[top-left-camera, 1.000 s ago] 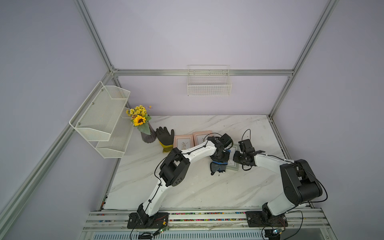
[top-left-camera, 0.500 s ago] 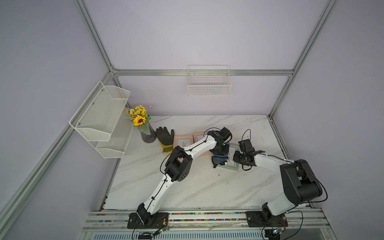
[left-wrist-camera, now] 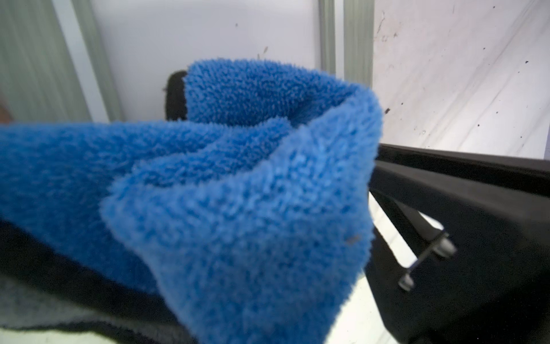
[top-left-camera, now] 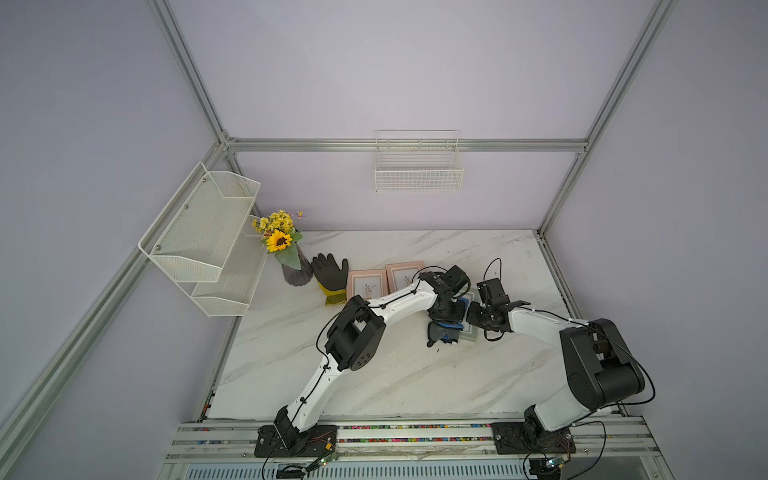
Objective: Wipe the picture frame with a cloth
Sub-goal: Wipe the dirt from the picture frame.
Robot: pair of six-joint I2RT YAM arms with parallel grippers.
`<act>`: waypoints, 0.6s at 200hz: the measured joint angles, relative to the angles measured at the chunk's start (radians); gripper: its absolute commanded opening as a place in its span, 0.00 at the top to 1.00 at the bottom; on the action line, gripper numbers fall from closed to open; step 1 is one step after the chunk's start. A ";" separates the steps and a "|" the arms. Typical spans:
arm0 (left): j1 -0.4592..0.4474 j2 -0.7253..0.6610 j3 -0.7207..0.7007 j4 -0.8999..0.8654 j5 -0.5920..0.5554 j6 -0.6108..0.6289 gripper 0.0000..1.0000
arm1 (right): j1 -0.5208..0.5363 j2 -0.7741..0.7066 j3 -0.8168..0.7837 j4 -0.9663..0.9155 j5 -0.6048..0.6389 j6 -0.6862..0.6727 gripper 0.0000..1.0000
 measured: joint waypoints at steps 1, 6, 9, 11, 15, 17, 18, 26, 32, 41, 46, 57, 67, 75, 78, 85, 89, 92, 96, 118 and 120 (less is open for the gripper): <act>0.001 0.000 -0.002 0.002 0.000 0.000 0.92 | 0.000 0.000 0.000 0.000 0.000 0.000 0.82; 0.006 -0.001 -0.008 0.004 -0.001 0.000 0.92 | 0.000 0.000 0.000 0.000 0.000 0.000 0.82; 0.008 -0.002 -0.013 0.009 -0.002 0.000 0.92 | 0.000 0.000 0.000 0.000 0.000 0.000 0.82; 0.009 -0.003 -0.018 0.011 -0.002 0.000 0.92 | 0.000 0.000 0.000 0.000 0.000 0.000 0.82; 0.013 -0.007 -0.028 0.014 -0.003 0.001 0.92 | 0.000 0.000 0.000 0.000 0.000 0.000 0.82; 0.014 -0.010 -0.035 0.017 -0.003 0.001 0.92 | 0.000 0.000 0.000 0.000 0.000 0.000 0.82; 0.015 -0.010 -0.038 0.018 -0.003 0.002 0.92 | 0.000 0.000 0.000 0.000 0.000 0.000 0.82; 0.025 -0.024 -0.065 0.034 -0.004 0.002 0.92 | 0.000 0.000 0.000 0.000 0.000 0.001 0.82; 0.034 -0.041 -0.090 0.041 -0.008 0.002 0.92 | 0.000 0.000 0.000 0.000 0.000 0.001 0.82; 0.048 -0.066 -0.122 0.042 -0.020 0.003 0.92 | 0.000 0.000 0.000 0.000 0.000 0.001 0.82; 0.058 -0.079 -0.139 0.042 -0.022 0.004 0.92 | 0.000 0.000 0.000 0.001 -0.002 0.002 0.82; 0.077 -0.102 -0.162 0.041 -0.021 0.008 0.92 | 0.002 0.000 0.000 0.002 -0.006 0.005 0.82; 0.089 -0.114 -0.164 0.035 -0.023 0.012 0.92 | 0.004 0.000 0.000 0.002 -0.006 0.005 0.82; 0.093 -0.118 -0.161 0.024 -0.025 0.015 0.92 | 0.004 0.000 0.000 0.002 -0.006 0.006 0.82; 0.093 -0.118 -0.158 0.020 -0.026 0.017 0.92 | 0.004 0.000 0.000 0.002 -0.006 0.006 0.82; 0.093 -0.113 -0.147 0.010 -0.026 0.020 0.92 | 0.004 0.000 0.000 0.002 -0.007 0.006 0.82; 0.092 -0.108 -0.138 0.003 -0.026 0.021 0.92 | 0.004 0.000 0.000 0.002 -0.007 0.006 0.82; 0.091 -0.104 -0.129 -0.002 -0.026 0.022 0.92 | 0.004 0.000 0.000 0.002 -0.006 0.006 0.82; 0.088 -0.095 -0.113 -0.012 -0.026 0.022 0.92 | 0.004 0.000 0.000 0.002 -0.006 0.006 0.82; 0.068 -0.017 0.006 -0.056 -0.026 0.022 0.92 | 0.002 0.000 0.000 0.002 -0.003 0.007 0.82; 0.068 -0.007 0.020 -0.057 -0.027 0.023 0.92 | 0.002 0.000 0.000 0.002 -0.002 0.007 0.82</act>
